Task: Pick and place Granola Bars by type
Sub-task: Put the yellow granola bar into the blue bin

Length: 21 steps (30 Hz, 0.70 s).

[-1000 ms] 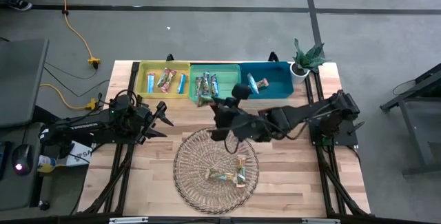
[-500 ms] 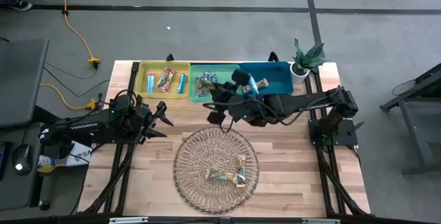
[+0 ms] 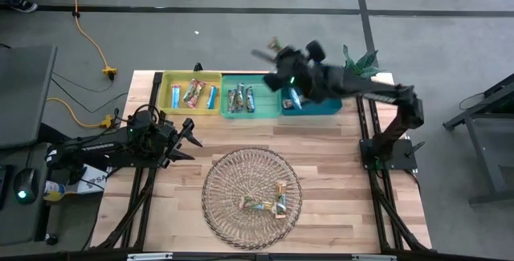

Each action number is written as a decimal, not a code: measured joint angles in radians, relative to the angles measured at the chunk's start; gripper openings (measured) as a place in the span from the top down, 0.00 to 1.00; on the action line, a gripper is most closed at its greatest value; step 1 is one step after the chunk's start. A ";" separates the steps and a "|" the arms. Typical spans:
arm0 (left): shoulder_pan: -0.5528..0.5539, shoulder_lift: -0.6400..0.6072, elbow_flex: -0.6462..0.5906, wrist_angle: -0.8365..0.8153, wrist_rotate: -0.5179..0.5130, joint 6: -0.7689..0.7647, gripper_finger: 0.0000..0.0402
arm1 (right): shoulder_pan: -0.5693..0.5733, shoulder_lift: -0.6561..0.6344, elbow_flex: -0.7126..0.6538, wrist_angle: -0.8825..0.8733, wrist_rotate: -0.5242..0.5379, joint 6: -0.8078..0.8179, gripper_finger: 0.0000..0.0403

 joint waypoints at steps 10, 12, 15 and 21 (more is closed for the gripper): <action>0.000 0.000 0.000 0.000 0.000 0.000 0.43 | -0.287 -0.087 -0.152 -0.103 -0.326 0.020 0.81; 0.000 0.000 0.000 0.000 0.000 0.000 0.43 | -0.327 -0.105 -0.201 -0.101 -0.365 0.036 0.81; 0.000 0.000 0.000 0.000 0.000 0.000 0.43 | -0.381 -0.132 -0.298 -0.072 -0.430 0.067 0.81; 0.000 0.000 0.000 0.000 0.000 0.000 0.43 | -0.468 -0.214 -0.577 0.135 -0.615 0.171 0.81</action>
